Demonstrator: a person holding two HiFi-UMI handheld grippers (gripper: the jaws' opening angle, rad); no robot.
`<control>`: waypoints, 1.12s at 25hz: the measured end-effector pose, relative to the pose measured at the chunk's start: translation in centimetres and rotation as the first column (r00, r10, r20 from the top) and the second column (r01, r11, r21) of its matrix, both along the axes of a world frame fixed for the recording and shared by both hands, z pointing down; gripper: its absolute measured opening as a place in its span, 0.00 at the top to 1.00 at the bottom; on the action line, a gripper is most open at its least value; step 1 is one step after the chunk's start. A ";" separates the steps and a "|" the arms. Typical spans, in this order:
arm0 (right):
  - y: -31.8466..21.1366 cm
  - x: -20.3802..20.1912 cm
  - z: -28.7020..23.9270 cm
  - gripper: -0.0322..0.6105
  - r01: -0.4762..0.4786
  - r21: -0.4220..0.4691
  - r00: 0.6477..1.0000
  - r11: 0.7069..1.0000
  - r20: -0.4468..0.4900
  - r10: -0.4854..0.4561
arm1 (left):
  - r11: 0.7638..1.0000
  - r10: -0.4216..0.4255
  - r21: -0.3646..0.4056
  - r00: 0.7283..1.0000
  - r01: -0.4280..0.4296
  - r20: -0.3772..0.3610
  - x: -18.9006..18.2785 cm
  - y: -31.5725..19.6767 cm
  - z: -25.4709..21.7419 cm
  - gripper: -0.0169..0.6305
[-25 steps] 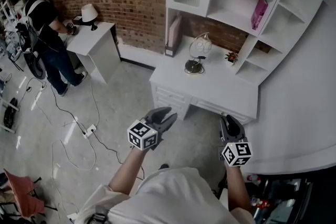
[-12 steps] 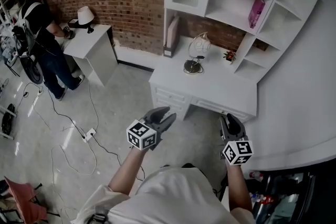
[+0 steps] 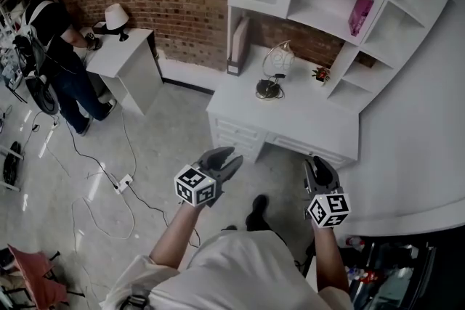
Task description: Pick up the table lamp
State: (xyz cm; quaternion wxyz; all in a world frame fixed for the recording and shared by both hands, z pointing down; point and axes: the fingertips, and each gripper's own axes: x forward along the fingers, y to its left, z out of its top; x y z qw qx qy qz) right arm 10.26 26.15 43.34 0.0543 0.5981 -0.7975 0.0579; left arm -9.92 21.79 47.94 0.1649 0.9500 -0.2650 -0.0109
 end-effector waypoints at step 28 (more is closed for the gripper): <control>-25.5 12.0 4.0 0.74 0.190 -0.078 0.981 0.979 0.050 -0.187 | 0.994 -0.095 -0.048 0.995 0.097 0.042 13.7 -21.9 2.2 0.73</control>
